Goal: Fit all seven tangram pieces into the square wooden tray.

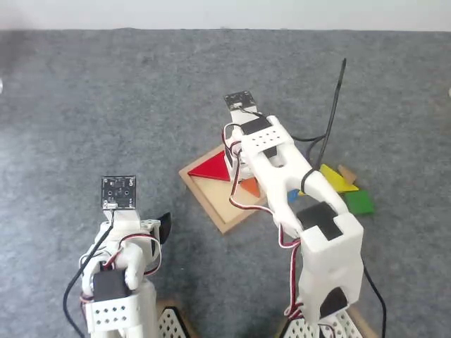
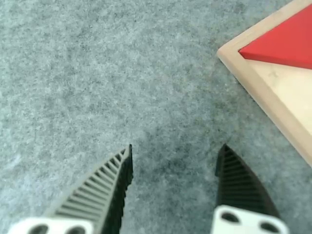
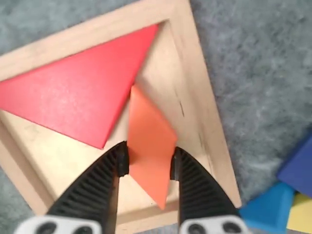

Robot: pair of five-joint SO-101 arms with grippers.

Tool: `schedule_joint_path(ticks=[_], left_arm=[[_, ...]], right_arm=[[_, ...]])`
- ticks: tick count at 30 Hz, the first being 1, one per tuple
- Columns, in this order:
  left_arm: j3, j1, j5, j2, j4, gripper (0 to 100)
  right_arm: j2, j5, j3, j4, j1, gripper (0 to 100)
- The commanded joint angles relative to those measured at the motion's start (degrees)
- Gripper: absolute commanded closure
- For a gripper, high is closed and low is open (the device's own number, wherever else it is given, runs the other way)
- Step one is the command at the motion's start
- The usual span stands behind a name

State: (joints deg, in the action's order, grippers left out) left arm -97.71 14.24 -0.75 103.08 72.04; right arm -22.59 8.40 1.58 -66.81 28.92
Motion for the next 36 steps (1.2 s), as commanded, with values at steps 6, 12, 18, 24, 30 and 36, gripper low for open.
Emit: schedule_joint_path(ticks=[6,12,18,24,30,36], left_arm=[[1.27,0.09,0.44,1.23,0.26,73],[1.27,0.09,0.44,1.23,0.26,73],[1.27,0.09,0.44,1.23,0.26,73],[1.27,0.09,0.44,1.23,0.26,73],[1.27,0.09,0.44,1.23,0.26,73],[1.27,0.09,0.44,1.23,0.26,73]], right_arm=[[14.55,-0.79,1.23,1.89,7.34,99.0],[10.95,-1.32,2.46,9.80,11.91,98.7],[5.76,-0.62,2.37,10.15,12.00,86.4],[4.62,-0.53,2.20,10.24,12.00,81.1],[4.62,-0.44,2.46,9.98,12.00,81.1],[5.14,2.55,2.46,6.29,15.34,81.2]])
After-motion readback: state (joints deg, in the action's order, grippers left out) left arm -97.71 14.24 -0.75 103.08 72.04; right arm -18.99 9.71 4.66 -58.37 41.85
